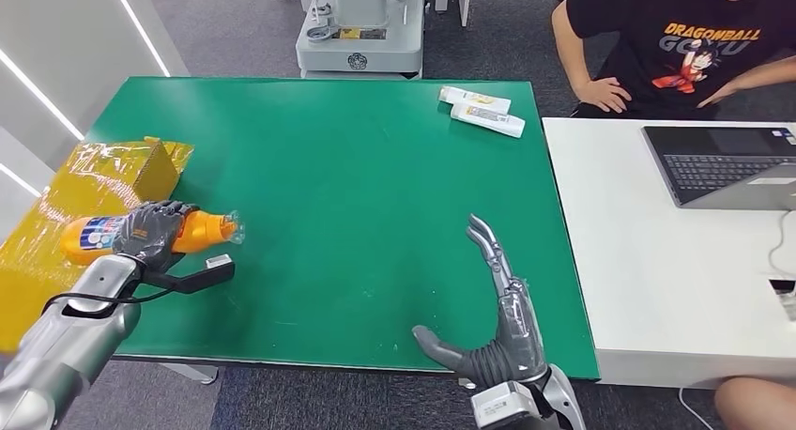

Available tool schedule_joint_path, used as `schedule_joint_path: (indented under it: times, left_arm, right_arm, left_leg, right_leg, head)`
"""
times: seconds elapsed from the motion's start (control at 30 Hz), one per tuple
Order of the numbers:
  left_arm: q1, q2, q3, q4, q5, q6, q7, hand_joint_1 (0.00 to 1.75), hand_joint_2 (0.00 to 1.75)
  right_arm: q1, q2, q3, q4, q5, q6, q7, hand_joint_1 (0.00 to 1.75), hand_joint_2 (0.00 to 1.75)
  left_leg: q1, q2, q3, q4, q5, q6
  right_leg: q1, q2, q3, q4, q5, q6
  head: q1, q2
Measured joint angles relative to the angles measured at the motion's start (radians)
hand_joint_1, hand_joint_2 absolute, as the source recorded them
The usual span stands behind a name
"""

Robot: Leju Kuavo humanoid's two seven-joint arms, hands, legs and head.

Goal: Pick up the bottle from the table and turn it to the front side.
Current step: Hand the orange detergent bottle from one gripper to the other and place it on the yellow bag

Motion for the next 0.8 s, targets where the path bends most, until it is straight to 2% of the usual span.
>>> schedule_joint_path:
  times: [0.23, 0.43, 0.63, 0.8]
  left_arm:
    - [0.041, 0.020, 0.031, 0.022, -0.011, 0.043, -0.017, 1.75, 1.75]
    - [0.044, 0.022, 0.037, 0.045, -0.045, 0.064, -0.017, 1.75, 1.75]
    - [0.056, 0.034, 0.062, 0.064, -0.037, 0.094, -0.021, 1.75, 1.75]
    - [0.067, 0.027, 0.071, 0.069, -0.049, 0.103, -0.027, 1.75, 1.75]
  right_arm:
    - [-0.012, -0.013, 0.002, 0.018, -0.020, -0.008, 0.005, 0.00, 1.75]
    - [0.018, -0.042, 0.005, 0.019, -0.024, -0.042, 0.004, 0.00, 1.75]
    - [0.035, -0.058, 0.015, 0.016, -0.015, -0.035, 0.020, 0.00, 1.75]
    - [0.058, -0.076, 0.015, 0.003, -0.015, -0.037, 0.024, 0.00, 1.75]
  left_leg:
    - [0.000, -0.001, 0.000, 0.000, 0.000, 0.000]
    - [0.000, -0.001, 0.000, 0.000, 0.000, 0.000]
    - [0.000, -0.001, 0.000, 0.000, 0.000, 0.000]
    - [0.000, -0.002, 0.000, 0.000, 0.000, 0.000]
  right_leg:
    - [0.000, -0.001, 0.000, 0.000, 0.000, -0.001]
    - [0.000, -0.001, 0.000, 0.000, 0.000, -0.001]
    - [0.001, -0.001, 0.000, 0.000, -0.001, -0.001]
    - [0.001, -0.002, 0.000, 0.000, -0.001, -0.002]
  head:
    - [0.000, 0.000]
    - [0.000, 0.000]
    - [0.000, 0.000]
    - [0.000, 0.000]
